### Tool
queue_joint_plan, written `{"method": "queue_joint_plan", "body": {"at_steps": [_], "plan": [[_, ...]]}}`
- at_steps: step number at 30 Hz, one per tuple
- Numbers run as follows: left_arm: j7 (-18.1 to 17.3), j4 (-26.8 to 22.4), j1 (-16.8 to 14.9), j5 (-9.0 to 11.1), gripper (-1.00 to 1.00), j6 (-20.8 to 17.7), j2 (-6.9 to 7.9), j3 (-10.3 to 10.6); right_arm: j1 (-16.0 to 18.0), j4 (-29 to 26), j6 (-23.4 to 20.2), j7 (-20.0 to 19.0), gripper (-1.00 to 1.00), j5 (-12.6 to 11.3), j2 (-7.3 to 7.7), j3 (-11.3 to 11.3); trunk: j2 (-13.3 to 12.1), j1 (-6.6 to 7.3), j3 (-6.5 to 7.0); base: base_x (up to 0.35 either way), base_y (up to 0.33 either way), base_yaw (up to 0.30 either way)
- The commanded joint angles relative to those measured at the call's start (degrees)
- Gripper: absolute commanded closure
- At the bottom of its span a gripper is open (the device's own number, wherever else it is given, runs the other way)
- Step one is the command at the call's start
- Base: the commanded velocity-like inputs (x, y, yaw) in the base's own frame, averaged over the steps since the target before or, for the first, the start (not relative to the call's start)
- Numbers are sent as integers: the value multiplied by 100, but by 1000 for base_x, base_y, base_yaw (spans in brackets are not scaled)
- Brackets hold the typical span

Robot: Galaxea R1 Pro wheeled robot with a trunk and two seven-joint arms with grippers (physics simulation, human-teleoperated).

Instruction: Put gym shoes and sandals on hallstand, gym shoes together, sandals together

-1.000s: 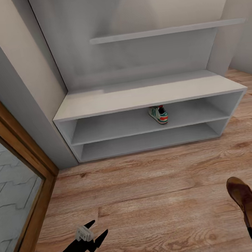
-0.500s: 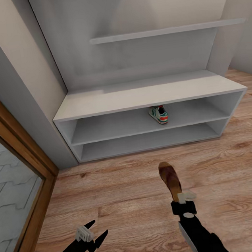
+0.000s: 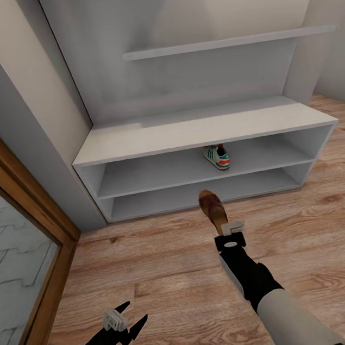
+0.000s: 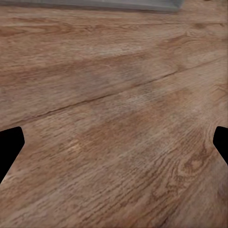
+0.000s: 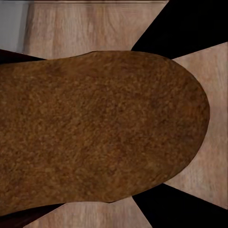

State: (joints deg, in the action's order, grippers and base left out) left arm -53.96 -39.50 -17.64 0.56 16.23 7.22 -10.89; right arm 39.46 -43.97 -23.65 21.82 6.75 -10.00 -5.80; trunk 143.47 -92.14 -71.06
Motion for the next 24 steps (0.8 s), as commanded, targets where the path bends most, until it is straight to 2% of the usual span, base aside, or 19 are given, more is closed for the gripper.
{"method": "queue_joint_plan", "body": {"at_steps": [1,3,7,13,24], "plan": [[-27,3,-3,5,-100,14,-1,-10,117,-5,-123,10,100,16,0,-10,1,1,-5,0,0,0],[-24,3,-3,-5,-100,11,-1,-10,353,-96,-250,12,100,-2,0,-31,1,1,-5,0,0,0],[-17,3,-3,-14,-100,9,-6,-10,414,-329,-286,0,100,-7,0,-41,1,1,-5,0,0,0],[-18,3,-3,-6,-100,1,-2,-10,414,-302,-280,-8,100,-7,0,-20,1,1,-7,0,0,16],[-18,3,-3,-3,-100,-5,-2,-10,413,-296,-280,-5,100,-7,0,-18,1,1,-51,0,0,190]]}}
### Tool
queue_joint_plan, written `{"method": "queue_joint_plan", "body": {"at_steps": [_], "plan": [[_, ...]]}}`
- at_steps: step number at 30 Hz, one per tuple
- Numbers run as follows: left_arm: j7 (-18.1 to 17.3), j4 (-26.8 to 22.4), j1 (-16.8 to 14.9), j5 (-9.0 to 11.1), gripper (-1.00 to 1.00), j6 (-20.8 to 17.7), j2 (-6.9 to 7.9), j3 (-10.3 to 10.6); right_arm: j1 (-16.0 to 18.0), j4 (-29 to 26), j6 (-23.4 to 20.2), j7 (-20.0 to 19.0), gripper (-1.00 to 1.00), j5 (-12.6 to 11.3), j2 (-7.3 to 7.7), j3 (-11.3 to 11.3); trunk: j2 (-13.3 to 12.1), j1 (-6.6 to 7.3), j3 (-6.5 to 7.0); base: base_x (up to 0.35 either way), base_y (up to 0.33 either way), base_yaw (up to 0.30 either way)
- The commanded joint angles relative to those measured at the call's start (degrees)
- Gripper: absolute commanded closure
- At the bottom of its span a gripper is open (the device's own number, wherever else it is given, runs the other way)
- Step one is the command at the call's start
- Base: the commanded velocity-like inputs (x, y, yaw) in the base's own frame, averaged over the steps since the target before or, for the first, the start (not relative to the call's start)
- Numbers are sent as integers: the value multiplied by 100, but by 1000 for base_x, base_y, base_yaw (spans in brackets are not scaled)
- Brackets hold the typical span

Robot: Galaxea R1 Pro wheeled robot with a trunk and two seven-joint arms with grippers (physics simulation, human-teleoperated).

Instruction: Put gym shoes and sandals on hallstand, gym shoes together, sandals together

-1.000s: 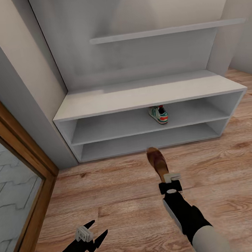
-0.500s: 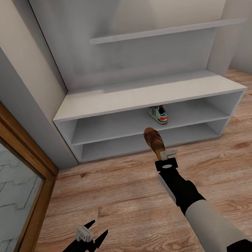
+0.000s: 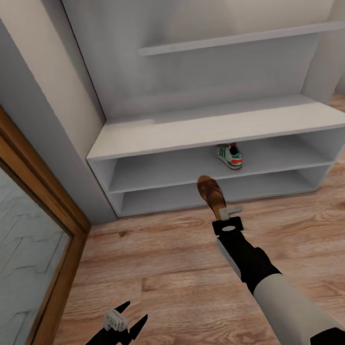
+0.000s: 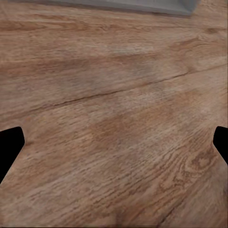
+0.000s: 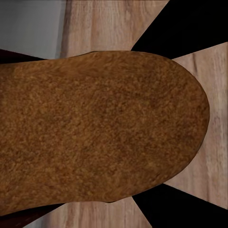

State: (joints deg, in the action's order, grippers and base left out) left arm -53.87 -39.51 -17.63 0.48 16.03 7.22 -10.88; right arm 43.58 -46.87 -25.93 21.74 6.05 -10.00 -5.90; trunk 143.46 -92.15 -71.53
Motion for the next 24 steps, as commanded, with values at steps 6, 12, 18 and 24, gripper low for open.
{"method": "queue_joint_plan", "body": {"at_steps": [6,12,18,24], "plan": [[-27,5,-4,4,-100,29,-9,-10,2,-11,-52,2,100,63,0,-8,2,1,-37,0,0,227],[-27,5,-4,4,-100,32,-10,-5,2,-6,-52,5,100,69,0,-5,2,1,-66,0,0,181],[-27,5,-4,-3,-100,32,-17,-3,2,157,-52,9,100,71,0,0,2,1,-72,0,0,36],[-27,5,-4,-4,-100,40,-27,11,2,422,-60,22,100,60,0,173,2,1,-73,0,0,3]]}}
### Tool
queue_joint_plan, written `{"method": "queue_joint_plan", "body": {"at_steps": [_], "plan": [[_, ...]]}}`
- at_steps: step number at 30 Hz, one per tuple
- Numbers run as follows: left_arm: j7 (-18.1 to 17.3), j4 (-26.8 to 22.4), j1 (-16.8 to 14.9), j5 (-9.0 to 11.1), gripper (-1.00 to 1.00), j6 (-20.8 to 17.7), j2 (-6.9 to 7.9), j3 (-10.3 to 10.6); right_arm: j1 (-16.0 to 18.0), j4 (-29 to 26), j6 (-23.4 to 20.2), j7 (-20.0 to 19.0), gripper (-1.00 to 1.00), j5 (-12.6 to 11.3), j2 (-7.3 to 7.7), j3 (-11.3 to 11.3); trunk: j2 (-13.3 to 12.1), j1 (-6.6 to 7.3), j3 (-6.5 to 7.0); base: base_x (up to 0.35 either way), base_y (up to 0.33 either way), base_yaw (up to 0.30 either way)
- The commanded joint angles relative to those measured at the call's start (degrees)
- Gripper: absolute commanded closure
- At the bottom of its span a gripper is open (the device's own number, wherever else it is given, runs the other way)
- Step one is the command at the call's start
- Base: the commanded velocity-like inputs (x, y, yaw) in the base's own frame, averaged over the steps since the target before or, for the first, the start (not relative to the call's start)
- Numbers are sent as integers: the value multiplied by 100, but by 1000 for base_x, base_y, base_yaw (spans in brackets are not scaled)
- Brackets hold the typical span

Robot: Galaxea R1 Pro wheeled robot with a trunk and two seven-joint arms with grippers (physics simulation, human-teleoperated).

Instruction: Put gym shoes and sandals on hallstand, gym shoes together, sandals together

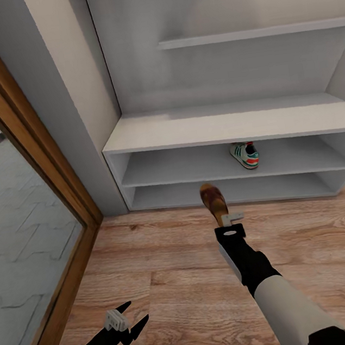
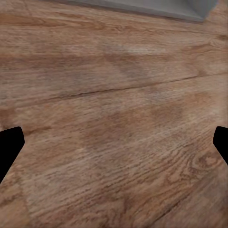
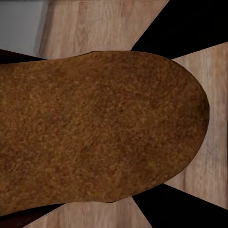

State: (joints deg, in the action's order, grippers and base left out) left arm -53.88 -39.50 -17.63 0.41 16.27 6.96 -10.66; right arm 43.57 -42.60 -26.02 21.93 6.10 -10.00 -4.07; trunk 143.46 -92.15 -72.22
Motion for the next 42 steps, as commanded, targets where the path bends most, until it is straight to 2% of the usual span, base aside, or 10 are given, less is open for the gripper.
{"method": "queue_joint_plan", "body": {"at_steps": [1,2,3,5,8,17,28,42], "plan": [[-26,4,-3,3,-100,16,-1,-10,2,1,-51,4,100,54,0,56,2,1,-4,0,0,0],[-26,4,-3,3,-100,16,0,-9,2,5,-53,6,100,53,0,129,2,1,-4,0,0,0],[-26,4,-4,3,-100,16,-1,-4,2,19,-57,9,100,55,0,395,2,1,-4,0,0,0],[-26,4,-4,3,-100,16,-1,-1,2,25,-59,11,100,56,0,571,2,1,-4,0,0,0],[-26,4,-4,3,-100,13,-2,6,2,30,-56,12,100,55,0,682,2,1,-4,0,0,0],[-18,4,-4,3,-100,-8,-5,18,2,25,-52,14,100,50,0,752,2,1,-4,49,0,0],[-18,4,-4,-1,-100,-18,-10,25,2,24,-49,13,100,49,0,767,2,1,-4,251,0,0],[-18,4,-3,2,-100,-9,-6,20,2,15,-44,13,100,49,0,781,2,1,-4,40,0,0]]}}
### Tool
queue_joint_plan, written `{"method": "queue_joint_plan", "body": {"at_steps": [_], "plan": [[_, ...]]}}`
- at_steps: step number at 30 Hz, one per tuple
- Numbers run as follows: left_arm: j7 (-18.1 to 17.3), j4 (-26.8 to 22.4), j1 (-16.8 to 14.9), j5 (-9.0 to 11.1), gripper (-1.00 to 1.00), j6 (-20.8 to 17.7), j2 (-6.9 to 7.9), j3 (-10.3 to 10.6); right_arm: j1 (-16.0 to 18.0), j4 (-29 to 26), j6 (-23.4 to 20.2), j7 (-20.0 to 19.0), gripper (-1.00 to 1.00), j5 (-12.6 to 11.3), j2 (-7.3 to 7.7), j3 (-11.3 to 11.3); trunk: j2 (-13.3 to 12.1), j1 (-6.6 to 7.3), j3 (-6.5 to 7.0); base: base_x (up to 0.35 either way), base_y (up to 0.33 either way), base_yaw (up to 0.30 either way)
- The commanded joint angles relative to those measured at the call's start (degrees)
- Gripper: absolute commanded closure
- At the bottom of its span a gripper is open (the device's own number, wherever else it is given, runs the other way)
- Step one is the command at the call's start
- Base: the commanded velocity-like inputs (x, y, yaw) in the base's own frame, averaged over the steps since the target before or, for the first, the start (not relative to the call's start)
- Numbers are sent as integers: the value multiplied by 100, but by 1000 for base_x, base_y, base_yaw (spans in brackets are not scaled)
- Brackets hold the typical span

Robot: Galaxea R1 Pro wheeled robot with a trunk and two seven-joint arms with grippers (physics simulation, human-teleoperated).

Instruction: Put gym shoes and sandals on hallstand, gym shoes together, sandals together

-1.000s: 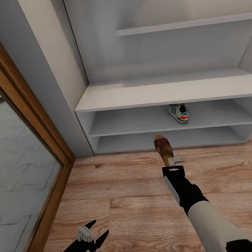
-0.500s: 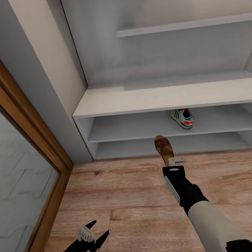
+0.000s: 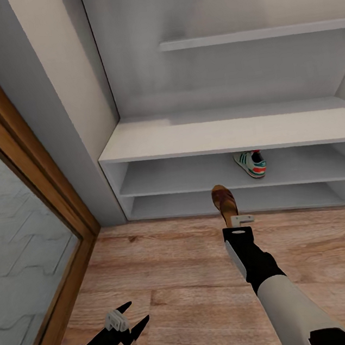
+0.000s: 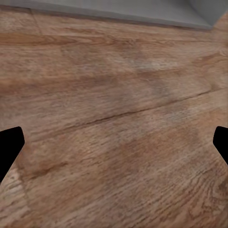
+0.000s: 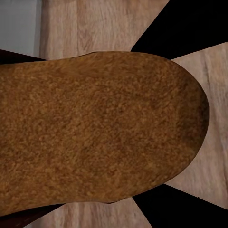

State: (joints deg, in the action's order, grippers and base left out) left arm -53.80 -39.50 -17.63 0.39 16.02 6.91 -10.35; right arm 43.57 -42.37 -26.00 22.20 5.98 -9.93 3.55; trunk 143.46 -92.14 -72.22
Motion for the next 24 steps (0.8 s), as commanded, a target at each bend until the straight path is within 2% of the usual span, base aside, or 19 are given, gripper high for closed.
{"method": "queue_joint_plan", "body": {"at_steps": [1,16,24], "plan": [[-19,4,-3,1,-100,12,-2,-17,2,-8,-46,-14,100,61,-6,17,2,0,-4,145,0,0],[-6,4,-4,-3,-100,7,-24,-9,2,-6,-46,-14,100,61,-6,28,2,0,-4,285,0,0],[0,4,-4,-3,-100,6,-29,-2,2,-8,-51,-9,100,63,-6,36,2,0,-4,108,0,0]]}}
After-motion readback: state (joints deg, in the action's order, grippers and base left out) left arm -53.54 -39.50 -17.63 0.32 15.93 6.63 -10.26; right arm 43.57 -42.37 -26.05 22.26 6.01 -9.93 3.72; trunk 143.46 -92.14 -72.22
